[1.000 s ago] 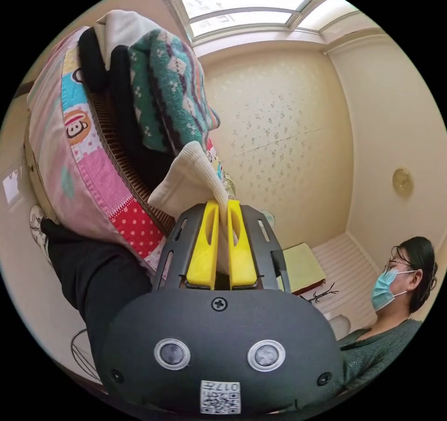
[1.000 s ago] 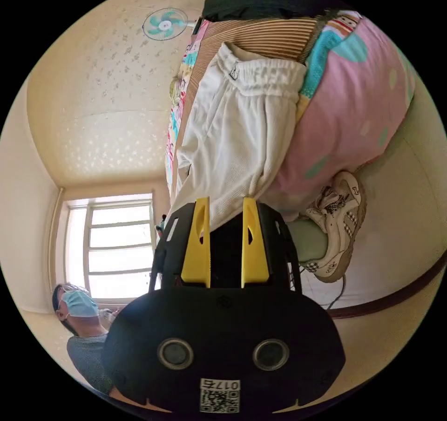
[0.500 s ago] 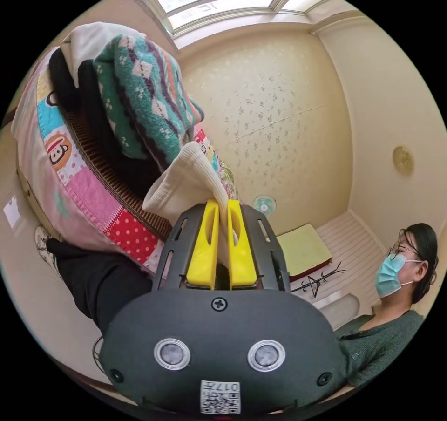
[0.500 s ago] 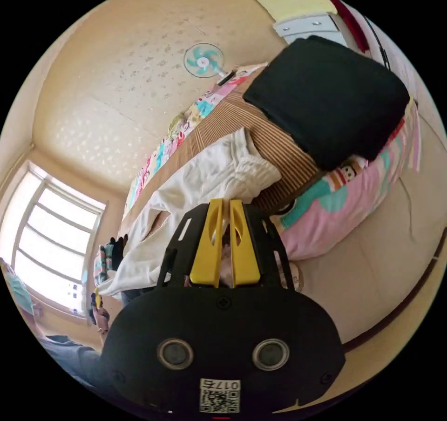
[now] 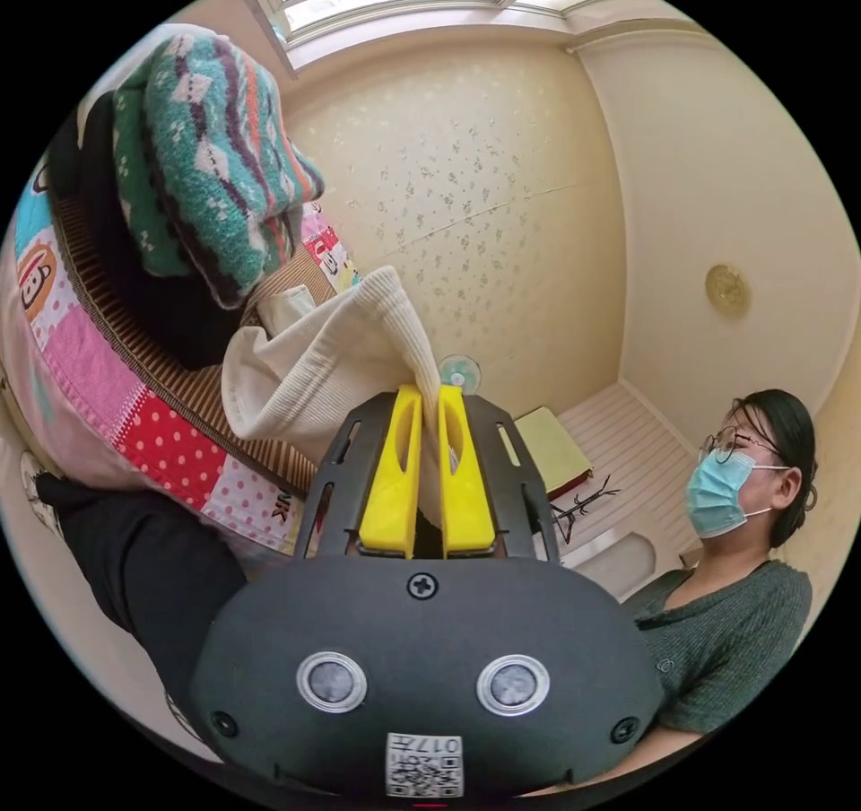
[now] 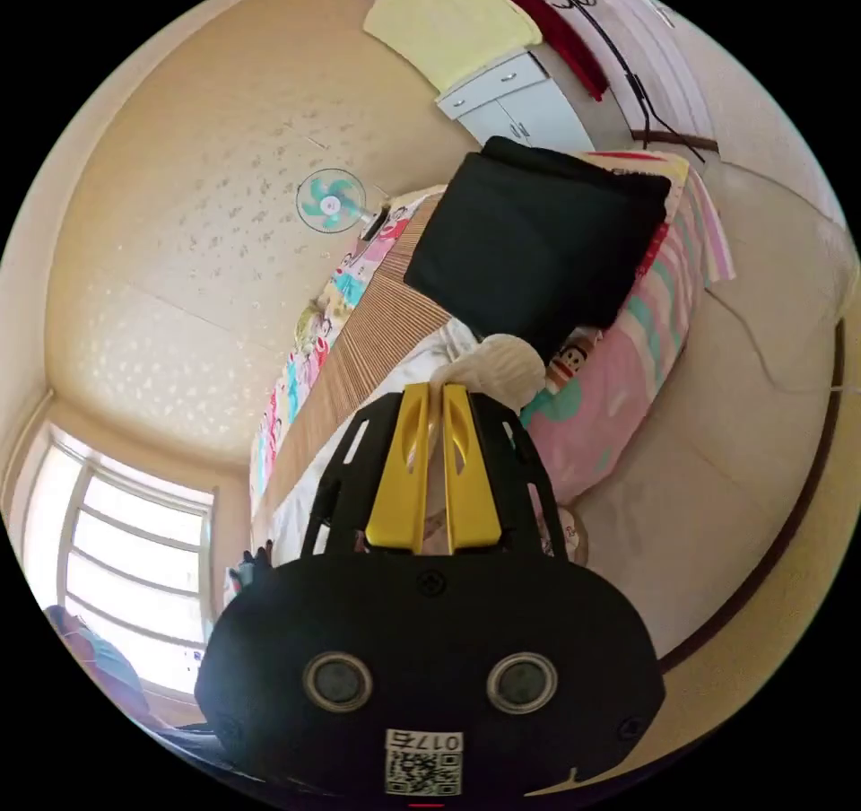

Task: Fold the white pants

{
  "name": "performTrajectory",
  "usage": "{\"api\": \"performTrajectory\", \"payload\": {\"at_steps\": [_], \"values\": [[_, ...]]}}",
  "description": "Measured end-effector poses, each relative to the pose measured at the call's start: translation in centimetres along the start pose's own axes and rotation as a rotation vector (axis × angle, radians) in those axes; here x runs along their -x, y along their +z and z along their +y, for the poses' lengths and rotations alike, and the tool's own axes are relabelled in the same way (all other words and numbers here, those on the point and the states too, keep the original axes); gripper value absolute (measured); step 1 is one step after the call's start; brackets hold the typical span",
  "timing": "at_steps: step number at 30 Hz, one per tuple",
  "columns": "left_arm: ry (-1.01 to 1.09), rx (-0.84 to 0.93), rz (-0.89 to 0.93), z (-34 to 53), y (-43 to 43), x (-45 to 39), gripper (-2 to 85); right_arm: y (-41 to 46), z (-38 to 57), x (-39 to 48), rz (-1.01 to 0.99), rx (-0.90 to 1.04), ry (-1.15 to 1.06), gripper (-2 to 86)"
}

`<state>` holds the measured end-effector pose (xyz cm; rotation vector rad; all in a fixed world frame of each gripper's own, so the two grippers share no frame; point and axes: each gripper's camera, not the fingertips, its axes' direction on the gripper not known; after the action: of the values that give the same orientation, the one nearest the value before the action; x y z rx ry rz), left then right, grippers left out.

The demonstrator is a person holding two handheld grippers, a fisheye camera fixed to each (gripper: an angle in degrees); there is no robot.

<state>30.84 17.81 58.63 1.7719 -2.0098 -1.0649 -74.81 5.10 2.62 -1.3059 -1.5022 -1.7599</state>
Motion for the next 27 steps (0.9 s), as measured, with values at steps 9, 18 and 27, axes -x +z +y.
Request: {"api": "performTrajectory", "payload": {"at_steps": [9,18,27], "values": [[-0.045,-0.02,-0.19,-8.1,10.2,-2.0,2.7,0.5,-0.9,2.8,-0.101,-0.108,-0.03,3.1],[-0.055,0.225,-0.378,-21.0,38.5,6.3,9.7,18.5,-11.5,12.9,0.108,-0.095,0.01,7.3],[0.114,0.253,-0.655,-14.3,38.2,12.6,15.8,20.3,-3.6,14.7,0.251,0.042,-0.45,10.2]]}}
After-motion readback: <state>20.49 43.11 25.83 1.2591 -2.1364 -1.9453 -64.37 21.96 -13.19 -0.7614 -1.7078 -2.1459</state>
